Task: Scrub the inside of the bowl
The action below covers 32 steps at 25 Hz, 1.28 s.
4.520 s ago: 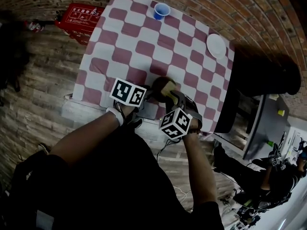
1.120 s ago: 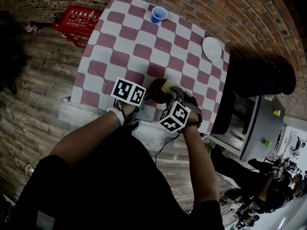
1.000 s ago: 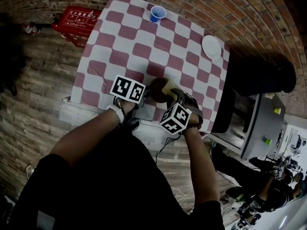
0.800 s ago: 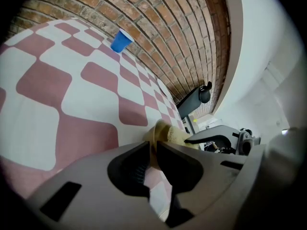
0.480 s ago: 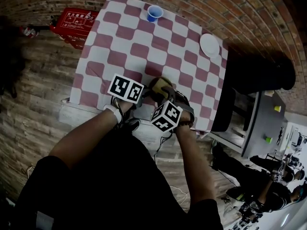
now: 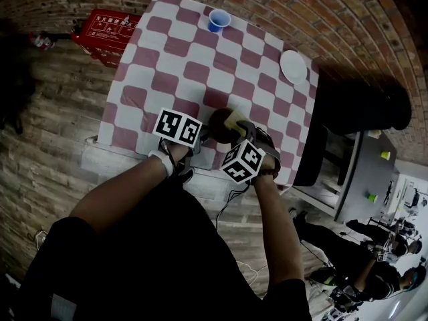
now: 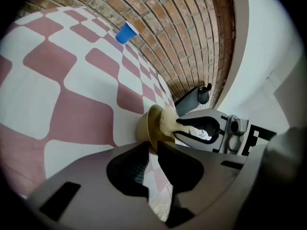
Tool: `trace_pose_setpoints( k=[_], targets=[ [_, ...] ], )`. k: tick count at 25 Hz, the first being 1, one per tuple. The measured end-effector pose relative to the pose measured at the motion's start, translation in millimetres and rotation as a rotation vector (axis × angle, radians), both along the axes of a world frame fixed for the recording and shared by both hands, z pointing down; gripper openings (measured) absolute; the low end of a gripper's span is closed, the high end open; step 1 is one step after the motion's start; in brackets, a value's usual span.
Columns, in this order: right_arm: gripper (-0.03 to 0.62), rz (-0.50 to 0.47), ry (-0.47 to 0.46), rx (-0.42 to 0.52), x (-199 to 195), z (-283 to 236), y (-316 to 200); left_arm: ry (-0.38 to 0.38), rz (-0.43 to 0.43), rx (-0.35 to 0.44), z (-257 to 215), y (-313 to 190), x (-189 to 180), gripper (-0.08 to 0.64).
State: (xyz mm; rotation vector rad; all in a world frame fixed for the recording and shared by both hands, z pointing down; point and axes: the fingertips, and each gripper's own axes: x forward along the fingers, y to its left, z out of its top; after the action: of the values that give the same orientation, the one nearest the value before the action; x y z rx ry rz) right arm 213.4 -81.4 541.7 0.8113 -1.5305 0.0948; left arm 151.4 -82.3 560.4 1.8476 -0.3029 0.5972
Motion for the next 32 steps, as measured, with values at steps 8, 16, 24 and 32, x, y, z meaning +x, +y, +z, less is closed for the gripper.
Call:
trace_pose_setpoints(
  k=[8, 16, 24, 32],
  targets=[
    [0.103, -0.04, -0.001, -0.023, -12, 2, 23, 0.004, 0.003, 0.068, -10, -29, 3, 0.066],
    [0.103, 0.015, -0.086, -0.004, -28, 2, -2, 0.004, 0.079, 0.03, -5, 11, 11, 0.08],
    [0.103, 0.026, -0.046, -0.003, -9, -1, -17, 0.011, 0.064, -0.027, 0, 14, 21, 0.078],
    [0.103, -0.017, -0.015, -0.05, -2, 6, 15, 0.009, 0.007, -0.041, 1, -6, 11, 0.078]
  ],
)
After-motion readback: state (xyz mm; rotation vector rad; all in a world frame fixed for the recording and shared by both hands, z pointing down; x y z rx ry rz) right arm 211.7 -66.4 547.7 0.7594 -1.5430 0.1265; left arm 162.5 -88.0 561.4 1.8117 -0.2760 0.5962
